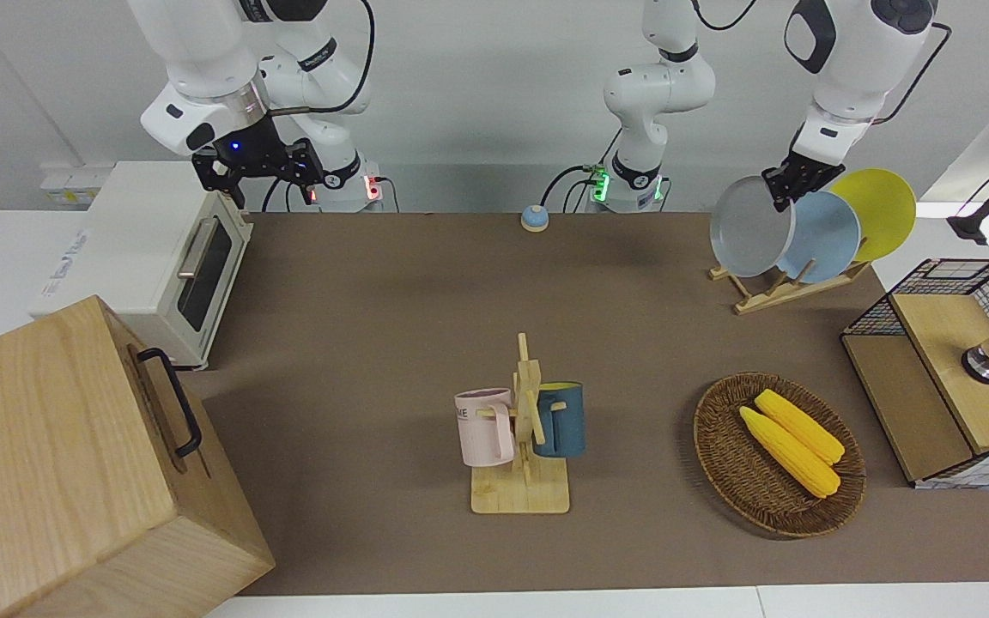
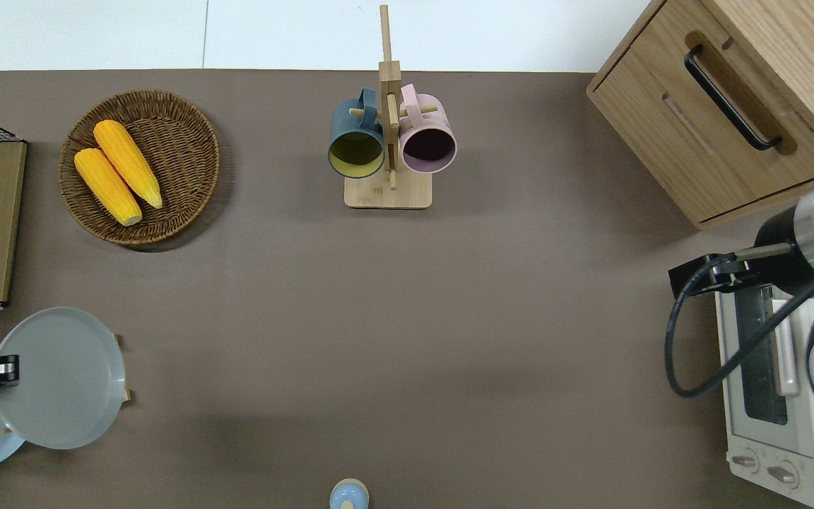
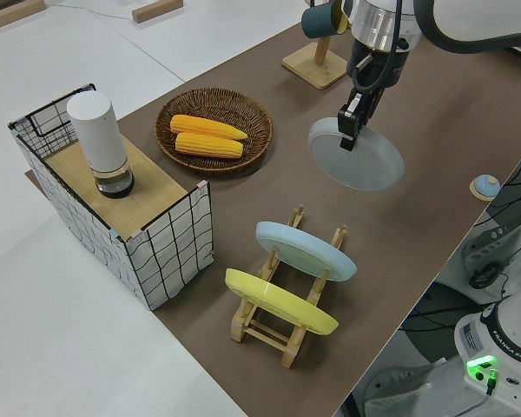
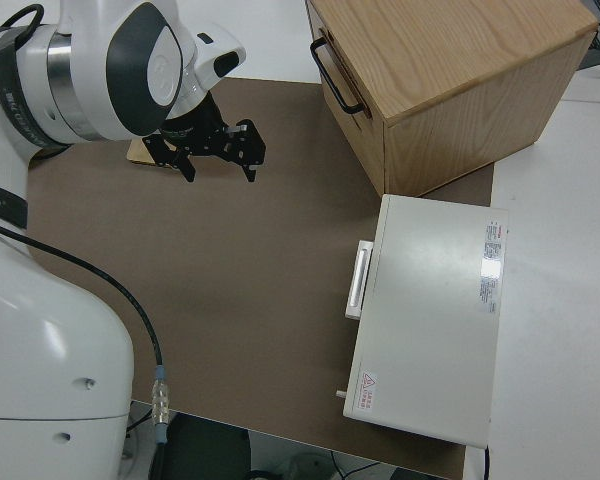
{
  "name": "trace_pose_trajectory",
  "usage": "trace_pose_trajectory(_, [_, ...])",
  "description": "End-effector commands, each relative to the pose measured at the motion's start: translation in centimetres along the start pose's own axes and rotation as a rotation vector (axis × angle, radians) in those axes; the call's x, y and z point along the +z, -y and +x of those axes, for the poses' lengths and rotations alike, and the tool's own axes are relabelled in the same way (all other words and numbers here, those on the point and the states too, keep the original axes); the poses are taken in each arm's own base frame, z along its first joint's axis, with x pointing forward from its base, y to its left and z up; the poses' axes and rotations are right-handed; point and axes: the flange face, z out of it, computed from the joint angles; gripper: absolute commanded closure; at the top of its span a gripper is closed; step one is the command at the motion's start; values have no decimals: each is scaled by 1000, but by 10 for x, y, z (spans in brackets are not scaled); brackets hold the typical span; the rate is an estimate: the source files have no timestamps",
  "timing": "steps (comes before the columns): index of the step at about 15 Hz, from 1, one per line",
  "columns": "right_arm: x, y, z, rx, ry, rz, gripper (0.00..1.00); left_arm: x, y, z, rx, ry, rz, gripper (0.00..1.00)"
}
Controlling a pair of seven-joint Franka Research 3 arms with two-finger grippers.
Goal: Pick gray plate from low plate rack and place it on table with left arm
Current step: 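Lift the gray plate out of the rack with the left gripper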
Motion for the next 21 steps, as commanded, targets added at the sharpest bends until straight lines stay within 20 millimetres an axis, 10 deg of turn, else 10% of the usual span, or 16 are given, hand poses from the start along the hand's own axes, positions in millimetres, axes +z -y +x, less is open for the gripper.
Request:
trace_pose_trajectory(1, [-3,-2,-2,15,1,-6,17,8,-57,0,61,24,-125,896])
trace_pose_trajectory(3, [-3,-2,-2,15,1,-6,17,17,-93,1,112,42,-181,896])
trace_pose_trajectory(9, [-3,-2,-2,15,1,-6,17,44,-121,0,140,67,-356,896])
trace_pose_trajectory(21, [-3,-3,-2,17,1,-6,17,157,-110,7,247,81,-565,894])
